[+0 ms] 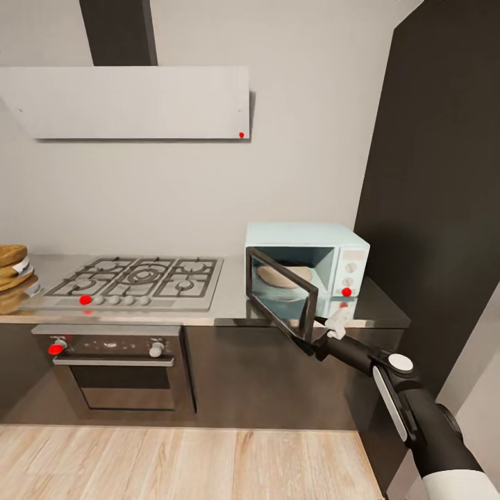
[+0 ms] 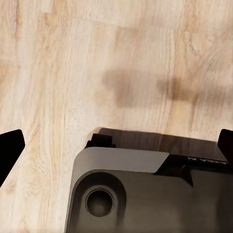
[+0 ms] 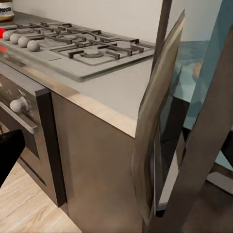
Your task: In the kitchen, take the popcorn bag from the countertop, put it into the microwave, and heat it until the popcorn is cooked so the cooked popcorn ends up inside the bag.
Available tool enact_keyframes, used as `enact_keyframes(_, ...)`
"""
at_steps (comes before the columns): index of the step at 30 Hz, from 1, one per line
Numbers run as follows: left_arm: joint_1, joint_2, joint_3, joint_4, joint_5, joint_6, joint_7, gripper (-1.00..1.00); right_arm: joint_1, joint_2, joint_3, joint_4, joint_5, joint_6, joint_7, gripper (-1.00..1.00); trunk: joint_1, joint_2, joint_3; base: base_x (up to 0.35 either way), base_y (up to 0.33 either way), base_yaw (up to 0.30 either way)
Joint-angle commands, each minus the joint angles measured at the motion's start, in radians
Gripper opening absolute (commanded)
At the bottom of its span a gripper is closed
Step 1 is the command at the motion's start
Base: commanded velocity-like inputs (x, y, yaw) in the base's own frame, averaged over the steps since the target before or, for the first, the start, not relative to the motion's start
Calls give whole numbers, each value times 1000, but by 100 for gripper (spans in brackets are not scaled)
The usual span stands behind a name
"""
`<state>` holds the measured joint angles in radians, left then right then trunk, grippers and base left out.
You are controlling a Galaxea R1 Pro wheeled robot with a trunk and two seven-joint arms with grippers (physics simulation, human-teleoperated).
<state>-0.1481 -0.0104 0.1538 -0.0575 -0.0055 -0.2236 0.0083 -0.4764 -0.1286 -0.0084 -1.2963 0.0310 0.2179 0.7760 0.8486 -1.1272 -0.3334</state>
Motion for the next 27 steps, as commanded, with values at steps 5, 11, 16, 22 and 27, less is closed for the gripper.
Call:
enact_keyframes(5, -1, 0, 4, 1, -1, -3, 1, 100, -1, 0, -1, -1, 3, 7, 4, 100, 0, -1, -1, 0, 0, 0)
enact_keyframes(11, -1, 0, 2, 1, -1, -3, 1, 100, -1, 0, -1, -1, 3, 8, 4, 100, 0, -1, -1, 82, -85, 0)
enact_keyframes(16, -1, 0, 4, 1, -1, -3, 1, 100, -1, 0, -1, -1, 3, 8, 5, 100, 0, -1, -1, 46, -46, 0)
enact_keyframes(22, -1, 0, 3, 1, -1, -3, 1, 100, -1, -1, -1, -1, 3, 8, 5, 100, 0, -1, -1, 1, -1, 0)
enact_keyframes(27, -1, 0, 4, 1, -1, -3, 1, 100, -1, 0, -1, -3, 3, 8, 5, 100, 0, -1, -1, 131, 88, 0)
